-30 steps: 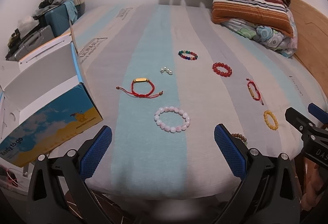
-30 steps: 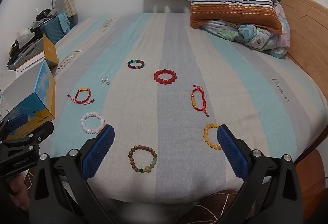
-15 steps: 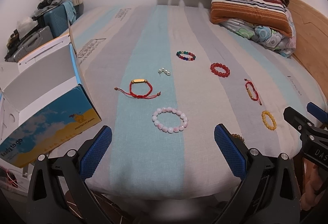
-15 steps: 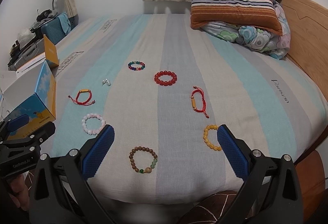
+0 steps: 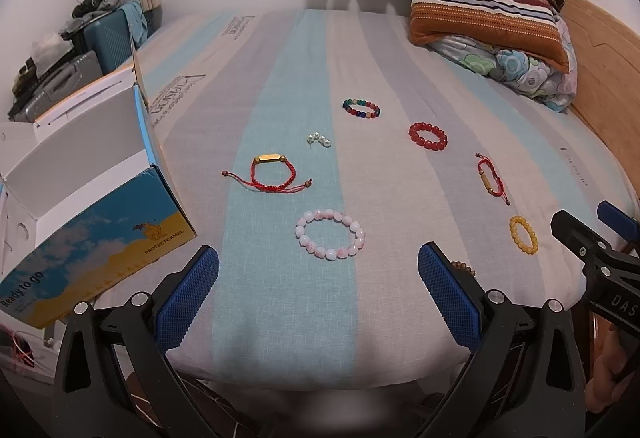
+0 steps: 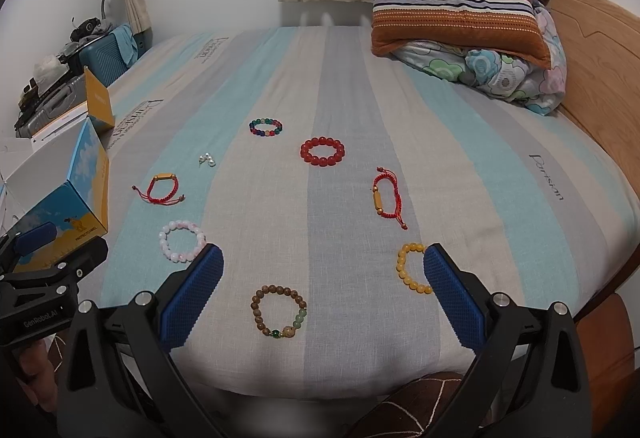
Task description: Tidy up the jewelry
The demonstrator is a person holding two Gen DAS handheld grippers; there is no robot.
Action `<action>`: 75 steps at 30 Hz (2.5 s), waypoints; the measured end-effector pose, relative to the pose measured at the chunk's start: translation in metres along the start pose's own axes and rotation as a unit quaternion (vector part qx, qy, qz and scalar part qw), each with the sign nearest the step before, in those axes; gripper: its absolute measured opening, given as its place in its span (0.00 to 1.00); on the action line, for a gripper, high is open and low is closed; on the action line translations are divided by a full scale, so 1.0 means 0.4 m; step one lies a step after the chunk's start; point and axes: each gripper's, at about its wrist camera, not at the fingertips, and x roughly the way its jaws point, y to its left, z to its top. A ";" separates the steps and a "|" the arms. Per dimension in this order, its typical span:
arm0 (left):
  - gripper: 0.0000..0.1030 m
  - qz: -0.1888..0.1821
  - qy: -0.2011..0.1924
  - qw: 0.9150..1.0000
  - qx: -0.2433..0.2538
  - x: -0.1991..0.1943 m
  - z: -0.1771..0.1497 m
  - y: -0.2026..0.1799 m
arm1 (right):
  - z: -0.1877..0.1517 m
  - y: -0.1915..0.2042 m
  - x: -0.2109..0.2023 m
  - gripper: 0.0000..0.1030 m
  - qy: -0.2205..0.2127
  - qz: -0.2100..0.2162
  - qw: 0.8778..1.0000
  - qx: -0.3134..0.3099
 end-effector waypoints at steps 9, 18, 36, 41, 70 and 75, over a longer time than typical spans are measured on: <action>0.95 -0.005 0.001 1.000 0.004 0.017 -0.001 -0.001 | 0.001 -0.015 0.011 0.93 0.001 -0.004 1.000 0.002; 0.95 -0.010 -0.008 1.000 0.017 0.058 0.014 0.005 | 0.018 -0.037 0.046 0.93 0.004 -0.002 1.000 -0.018; 0.95 -0.051 0.050 0.996 0.061 0.229 -0.024 -0.168 | 0.056 -0.184 0.247 0.93 0.087 -0.009 0.996 -0.024; 0.95 -0.062 0.062 0.993 0.077 0.260 -0.047 -0.225 | 0.057 -0.219 0.305 0.93 0.101 -0.022 0.994 -0.029; 0.86 -0.059 0.097 0.987 0.111 0.370 -0.118 -0.346 | -0.073 -0.336 0.473 0.48 0.203 -0.024 0.978 -0.039; 0.75 -0.052 0.095 0.987 0.116 0.370 -0.118 -0.343 | -0.084 -0.335 0.468 0.33 0.197 -0.006 0.980 -0.033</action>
